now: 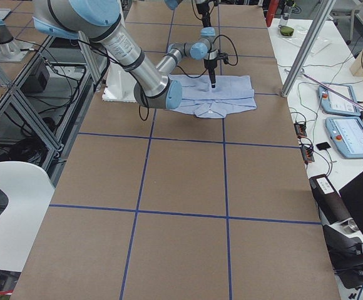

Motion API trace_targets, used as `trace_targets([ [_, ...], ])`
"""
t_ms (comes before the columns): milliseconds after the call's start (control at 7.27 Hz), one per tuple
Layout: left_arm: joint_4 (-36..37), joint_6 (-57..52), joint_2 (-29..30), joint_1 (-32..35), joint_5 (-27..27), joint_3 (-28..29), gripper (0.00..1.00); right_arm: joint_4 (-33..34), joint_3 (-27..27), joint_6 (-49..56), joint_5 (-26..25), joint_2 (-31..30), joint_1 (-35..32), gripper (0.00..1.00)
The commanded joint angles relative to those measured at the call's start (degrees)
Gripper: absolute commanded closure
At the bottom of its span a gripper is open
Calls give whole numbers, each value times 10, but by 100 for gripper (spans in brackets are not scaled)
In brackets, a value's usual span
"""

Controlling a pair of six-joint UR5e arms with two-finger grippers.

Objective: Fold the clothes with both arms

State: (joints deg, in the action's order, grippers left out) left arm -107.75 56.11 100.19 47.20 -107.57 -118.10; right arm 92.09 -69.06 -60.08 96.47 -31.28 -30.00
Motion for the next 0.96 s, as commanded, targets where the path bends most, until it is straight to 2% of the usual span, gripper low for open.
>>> trace_targets([
  [0,0,1,0,0,0,1,0,-2,22,14,-22,2,10,0],
  [826,-1,6,6,-3,-1,4,0,1,35,39,-22,3,21,0],
])
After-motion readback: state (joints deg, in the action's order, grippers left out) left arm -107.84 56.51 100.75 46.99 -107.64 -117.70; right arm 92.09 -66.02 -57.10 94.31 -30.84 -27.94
